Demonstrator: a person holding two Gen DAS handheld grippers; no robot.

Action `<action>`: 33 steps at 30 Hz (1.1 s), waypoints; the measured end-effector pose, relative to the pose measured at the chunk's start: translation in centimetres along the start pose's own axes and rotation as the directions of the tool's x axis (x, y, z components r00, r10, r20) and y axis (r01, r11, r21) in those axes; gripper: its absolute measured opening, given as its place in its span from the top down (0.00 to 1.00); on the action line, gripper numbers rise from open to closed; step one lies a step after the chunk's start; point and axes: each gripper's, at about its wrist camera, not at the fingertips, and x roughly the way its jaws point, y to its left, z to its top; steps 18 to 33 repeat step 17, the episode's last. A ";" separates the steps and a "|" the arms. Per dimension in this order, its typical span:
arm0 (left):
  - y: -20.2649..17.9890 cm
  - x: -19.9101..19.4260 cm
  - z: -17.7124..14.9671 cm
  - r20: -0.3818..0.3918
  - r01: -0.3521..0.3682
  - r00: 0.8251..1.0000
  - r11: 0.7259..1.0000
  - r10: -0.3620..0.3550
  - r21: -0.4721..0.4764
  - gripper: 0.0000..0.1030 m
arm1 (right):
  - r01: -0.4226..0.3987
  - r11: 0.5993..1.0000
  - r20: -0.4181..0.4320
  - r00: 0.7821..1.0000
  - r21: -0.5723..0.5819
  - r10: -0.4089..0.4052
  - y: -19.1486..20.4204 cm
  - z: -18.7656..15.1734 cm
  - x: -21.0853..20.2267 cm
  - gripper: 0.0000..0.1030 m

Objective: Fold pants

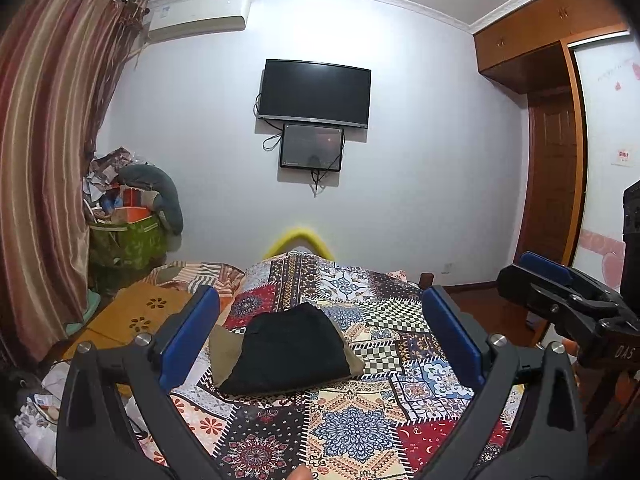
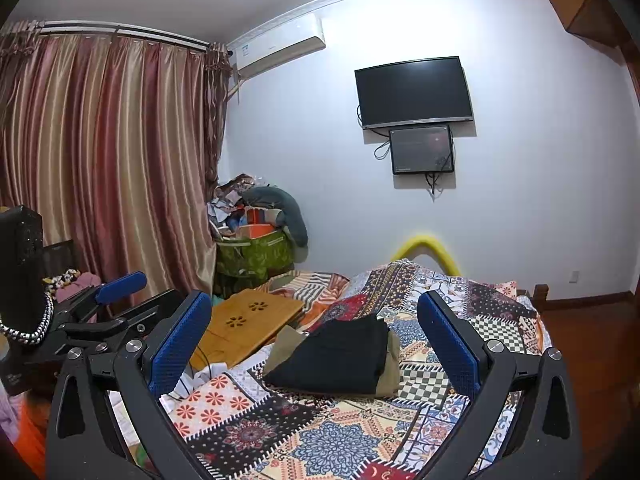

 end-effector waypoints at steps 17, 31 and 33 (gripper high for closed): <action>-0.1 0.2 0.1 -0.009 0.013 1.000 1.000 -0.013 0.009 0.01 | 0.001 1.000 -0.001 1.000 0.005 -0.001 0.1 0.1 -0.2 0.01; -0.1 0.2 0.1 -0.009 0.013 1.000 1.000 -0.013 0.009 0.01 | 0.001 1.000 -0.001 1.000 0.005 -0.001 0.1 0.1 -0.2 0.01; -0.1 0.2 0.1 -0.009 0.013 1.000 1.000 -0.013 0.009 0.01 | 0.001 1.000 -0.001 1.000 0.005 -0.001 0.1 0.1 -0.2 0.01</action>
